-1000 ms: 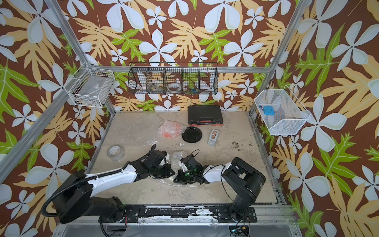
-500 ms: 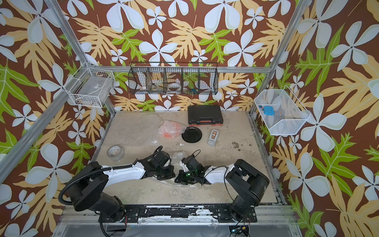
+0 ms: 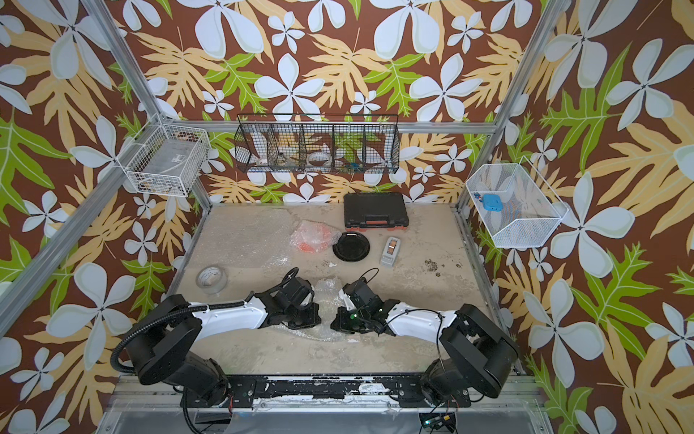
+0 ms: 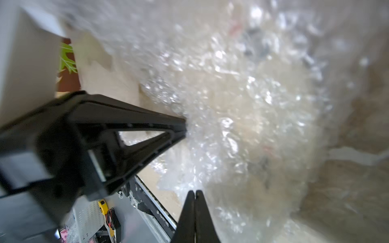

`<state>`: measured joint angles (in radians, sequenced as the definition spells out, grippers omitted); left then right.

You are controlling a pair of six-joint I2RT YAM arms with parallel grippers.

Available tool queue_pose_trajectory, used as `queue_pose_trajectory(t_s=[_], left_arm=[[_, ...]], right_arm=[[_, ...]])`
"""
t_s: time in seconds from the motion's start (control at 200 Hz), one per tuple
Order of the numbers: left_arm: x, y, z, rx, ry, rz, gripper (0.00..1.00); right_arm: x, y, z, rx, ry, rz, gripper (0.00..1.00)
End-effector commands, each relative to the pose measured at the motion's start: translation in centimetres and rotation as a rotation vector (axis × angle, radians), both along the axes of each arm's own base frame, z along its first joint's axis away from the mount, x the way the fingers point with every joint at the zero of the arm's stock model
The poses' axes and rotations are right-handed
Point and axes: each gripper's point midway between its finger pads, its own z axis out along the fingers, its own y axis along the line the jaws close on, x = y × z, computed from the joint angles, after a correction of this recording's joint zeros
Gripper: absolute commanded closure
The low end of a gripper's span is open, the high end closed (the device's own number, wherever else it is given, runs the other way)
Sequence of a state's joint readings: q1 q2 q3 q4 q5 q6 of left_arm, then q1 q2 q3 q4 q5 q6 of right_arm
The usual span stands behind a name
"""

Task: Wrap dinner plates in bubble wrap
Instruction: Wrap the plate in the bubble wrap.

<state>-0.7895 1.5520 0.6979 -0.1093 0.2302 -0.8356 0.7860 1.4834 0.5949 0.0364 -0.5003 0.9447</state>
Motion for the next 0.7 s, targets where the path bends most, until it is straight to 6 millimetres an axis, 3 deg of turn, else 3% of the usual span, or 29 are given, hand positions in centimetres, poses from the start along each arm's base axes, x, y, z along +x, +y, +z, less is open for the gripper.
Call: queue_pose_trajectory(t_s=[0.0, 0.235, 0.34, 0.425, 0.5, 0.696], left_arm=[[-0.1, 1.5, -0.3, 0.082, 0.003, 0.019, 1.00], [1.8, -2.1, 7.2, -0.052, -0.096, -0.010, 1.00], [0.9, -3.8, 8.3, -0.068, -0.093, -0.048, 1.00], [-0.4, -4.2, 6.9, -0.045, -0.058, -0.072, 1.00], [-1.5, -3.3, 4.7, -0.002, -0.017, -0.077, 1.00], [-3.3, 1.7, -0.2, 0.172, 0.014, -0.035, 1.00]], right_arm=[[-0.3, 0.2, -1.0, 0.004, 0.020, 0.026, 1.00], [-0.7, -0.4, -3.1, -0.040, 0.057, 0.015, 1.00], [-0.6, -0.3, -2.9, -0.039, 0.054, 0.014, 1.00], [-0.5, -0.2, -2.8, -0.041, 0.051, 0.014, 1.00], [-0.4, -0.2, -2.7, -0.042, 0.051, 0.011, 1.00], [-0.4, -0.3, -2.6, -0.045, 0.047, 0.010, 1.00]])
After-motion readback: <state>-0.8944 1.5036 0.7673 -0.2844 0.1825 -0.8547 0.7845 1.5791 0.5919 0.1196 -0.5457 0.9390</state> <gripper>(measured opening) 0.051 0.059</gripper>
